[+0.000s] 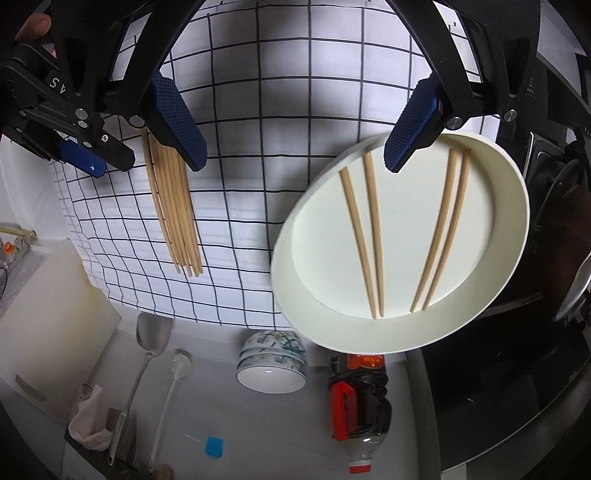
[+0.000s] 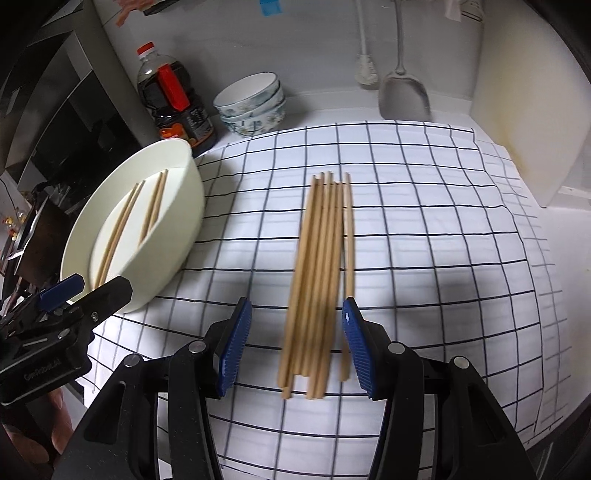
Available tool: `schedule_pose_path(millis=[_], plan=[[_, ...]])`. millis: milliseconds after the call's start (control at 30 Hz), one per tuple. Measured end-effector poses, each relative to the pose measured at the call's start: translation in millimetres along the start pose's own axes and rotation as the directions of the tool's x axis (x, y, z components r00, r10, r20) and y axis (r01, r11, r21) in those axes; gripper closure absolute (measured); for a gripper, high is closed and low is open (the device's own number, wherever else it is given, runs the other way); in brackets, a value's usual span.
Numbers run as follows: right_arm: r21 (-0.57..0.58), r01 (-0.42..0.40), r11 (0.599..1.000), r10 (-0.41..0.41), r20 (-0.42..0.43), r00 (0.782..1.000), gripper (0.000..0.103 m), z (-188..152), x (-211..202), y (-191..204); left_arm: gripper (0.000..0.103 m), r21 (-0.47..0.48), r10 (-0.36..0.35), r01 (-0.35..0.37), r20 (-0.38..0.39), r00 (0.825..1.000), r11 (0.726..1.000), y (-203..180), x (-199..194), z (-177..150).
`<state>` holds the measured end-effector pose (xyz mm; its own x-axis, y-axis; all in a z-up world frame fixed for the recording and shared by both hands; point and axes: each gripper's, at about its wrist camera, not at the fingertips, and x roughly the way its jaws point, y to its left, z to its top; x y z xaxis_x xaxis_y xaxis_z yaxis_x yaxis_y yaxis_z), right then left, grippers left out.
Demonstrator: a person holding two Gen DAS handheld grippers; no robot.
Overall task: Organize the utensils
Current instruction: 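Lower both grippers over the remaining wooden chopsticks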
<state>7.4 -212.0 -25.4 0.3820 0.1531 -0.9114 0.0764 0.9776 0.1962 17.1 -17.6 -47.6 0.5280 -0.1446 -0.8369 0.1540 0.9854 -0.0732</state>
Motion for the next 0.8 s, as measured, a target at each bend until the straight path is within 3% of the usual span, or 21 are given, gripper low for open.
schedule_pose_path(millis=[500, 800], plan=[[0.023, 0.029, 0.999, -0.029, 0.012, 0.999, 0.054, -10.1, 6.8, -38.0, 0.008, 0.039, -0.026, 0.026, -0.011, 1.0, 0.999, -34.1, 19.8, -7.6], [0.032, 0.036, 0.999, -0.036, -0.011, 0.999, 0.054, -17.7, 32.4, -60.8, 0.008, 0.051, -0.021, 0.022, -0.022, 1.0, 0.998, -55.2, 42.8, -11.7]])
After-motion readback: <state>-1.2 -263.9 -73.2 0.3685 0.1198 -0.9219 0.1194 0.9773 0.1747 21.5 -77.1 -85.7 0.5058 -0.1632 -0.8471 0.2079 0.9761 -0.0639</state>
